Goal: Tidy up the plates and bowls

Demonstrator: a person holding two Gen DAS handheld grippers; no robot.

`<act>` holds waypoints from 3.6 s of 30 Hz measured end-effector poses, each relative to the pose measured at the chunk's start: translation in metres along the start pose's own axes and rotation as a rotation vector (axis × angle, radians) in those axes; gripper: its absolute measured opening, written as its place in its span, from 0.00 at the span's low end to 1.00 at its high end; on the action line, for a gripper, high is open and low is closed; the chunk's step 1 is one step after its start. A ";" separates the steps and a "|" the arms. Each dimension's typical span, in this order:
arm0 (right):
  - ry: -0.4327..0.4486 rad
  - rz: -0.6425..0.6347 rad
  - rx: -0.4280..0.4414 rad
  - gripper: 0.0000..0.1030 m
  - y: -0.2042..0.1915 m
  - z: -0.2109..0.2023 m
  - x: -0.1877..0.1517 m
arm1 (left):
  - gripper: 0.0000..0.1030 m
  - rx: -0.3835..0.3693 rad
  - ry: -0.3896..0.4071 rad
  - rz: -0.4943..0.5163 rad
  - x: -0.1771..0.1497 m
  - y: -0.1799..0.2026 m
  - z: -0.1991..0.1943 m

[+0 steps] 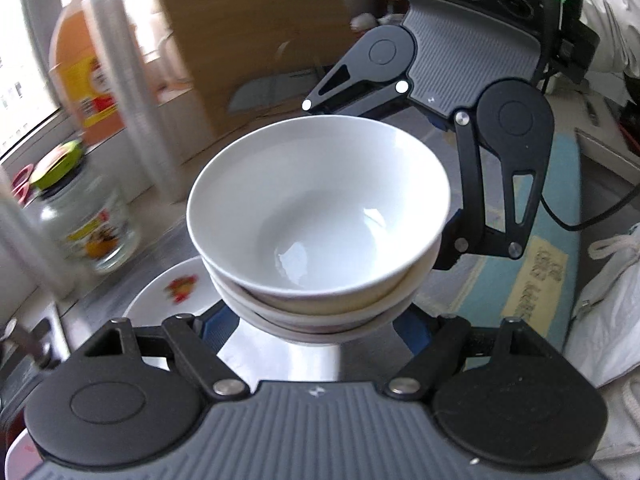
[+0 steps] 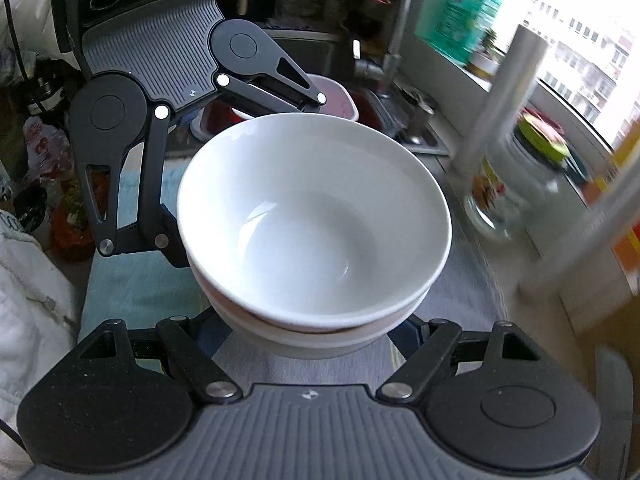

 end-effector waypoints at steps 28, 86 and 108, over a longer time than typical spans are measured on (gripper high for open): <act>-0.038 -0.004 0.074 0.83 0.027 0.076 0.028 | 0.81 0.020 -0.048 -0.070 -0.038 -0.077 0.017; -0.092 0.831 -0.499 1.00 -0.050 -0.080 -0.035 | 0.99 0.662 0.176 -0.822 -0.050 0.039 -0.122; -0.062 0.827 -0.543 1.00 -0.068 -0.104 -0.024 | 0.99 0.681 0.207 -0.852 -0.046 0.058 -0.147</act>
Point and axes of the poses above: each gripper's, at about its wrist camera, not at the fingertips, and z roughly the way its jaws point, y to its right, x to its top, the point moved 10 cm from there along z, roughly the way its jaws point, and after that the axes turned 10 degrees about -z, right-handed, at the moved point
